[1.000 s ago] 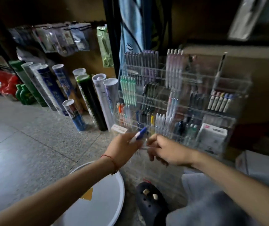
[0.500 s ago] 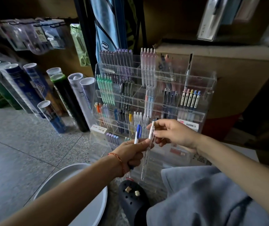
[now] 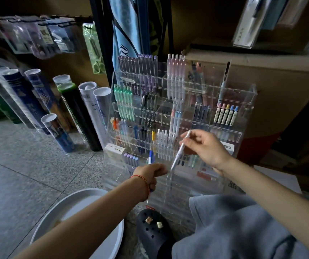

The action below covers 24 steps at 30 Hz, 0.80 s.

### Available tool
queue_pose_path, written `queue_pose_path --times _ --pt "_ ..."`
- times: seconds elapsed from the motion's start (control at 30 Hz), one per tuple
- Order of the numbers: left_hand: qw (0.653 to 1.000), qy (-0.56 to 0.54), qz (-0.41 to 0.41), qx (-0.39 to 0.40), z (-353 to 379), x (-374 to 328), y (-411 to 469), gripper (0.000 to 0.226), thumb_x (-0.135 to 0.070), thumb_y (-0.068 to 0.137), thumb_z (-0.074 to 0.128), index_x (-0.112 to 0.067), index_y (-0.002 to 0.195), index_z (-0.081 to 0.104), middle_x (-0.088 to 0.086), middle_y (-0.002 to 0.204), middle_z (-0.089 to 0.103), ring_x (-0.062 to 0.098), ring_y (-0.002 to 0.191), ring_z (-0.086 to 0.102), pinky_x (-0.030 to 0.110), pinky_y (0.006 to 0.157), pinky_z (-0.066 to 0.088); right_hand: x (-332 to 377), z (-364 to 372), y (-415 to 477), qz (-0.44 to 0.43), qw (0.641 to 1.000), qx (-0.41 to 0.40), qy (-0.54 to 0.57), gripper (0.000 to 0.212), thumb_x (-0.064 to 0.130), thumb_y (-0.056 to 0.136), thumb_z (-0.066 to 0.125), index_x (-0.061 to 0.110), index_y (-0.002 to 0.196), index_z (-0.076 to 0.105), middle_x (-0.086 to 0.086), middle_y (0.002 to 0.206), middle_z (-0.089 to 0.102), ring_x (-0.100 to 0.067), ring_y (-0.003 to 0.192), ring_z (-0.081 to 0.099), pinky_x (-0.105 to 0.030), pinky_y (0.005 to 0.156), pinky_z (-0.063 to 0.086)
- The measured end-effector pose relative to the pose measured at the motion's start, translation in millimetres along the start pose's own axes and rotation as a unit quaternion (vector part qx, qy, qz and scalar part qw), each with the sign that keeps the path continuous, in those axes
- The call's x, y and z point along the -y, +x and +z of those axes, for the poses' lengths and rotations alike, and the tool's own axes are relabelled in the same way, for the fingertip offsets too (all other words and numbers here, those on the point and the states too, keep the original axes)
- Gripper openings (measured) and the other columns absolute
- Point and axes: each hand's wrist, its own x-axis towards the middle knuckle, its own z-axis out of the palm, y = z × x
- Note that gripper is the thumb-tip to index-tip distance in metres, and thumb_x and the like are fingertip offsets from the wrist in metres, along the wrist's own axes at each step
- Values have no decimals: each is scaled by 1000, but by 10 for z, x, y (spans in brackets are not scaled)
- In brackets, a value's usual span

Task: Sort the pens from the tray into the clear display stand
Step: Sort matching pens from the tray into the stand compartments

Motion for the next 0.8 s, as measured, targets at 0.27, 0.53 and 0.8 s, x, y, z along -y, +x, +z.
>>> queue_pose_path --times 0.27,0.53,0.8 --pt "990 -69 37 -120 -332 -276 304 24 -14 89 46 -12 66 47 0 55 54 3 19 22 5 31 18 312 217 485 -212 962 -131 -114 16 10 90 56 13 105 59 -6 100 67 -15 91 65 -27 82 55" --pt "989 -82 103 -65 -274 -615 392 29 -13 91 48 -11 62 52 -7 31 44 2 22 28 8 28 19 539 334 682 -282 935 -171 -134 11 9 93 52 11 103 55 -18 98 65 -27 86 62 -37 77 53" --pt "981 -60 154 -96 -266 -712 558 5 -8 86 58 -5 82 59 2 56 42 11 45 32 19 39 27 319 451 820 -199 954 -117 -194 13 12 92 54 11 104 58 -2 93 61 -23 87 64 -34 76 56"
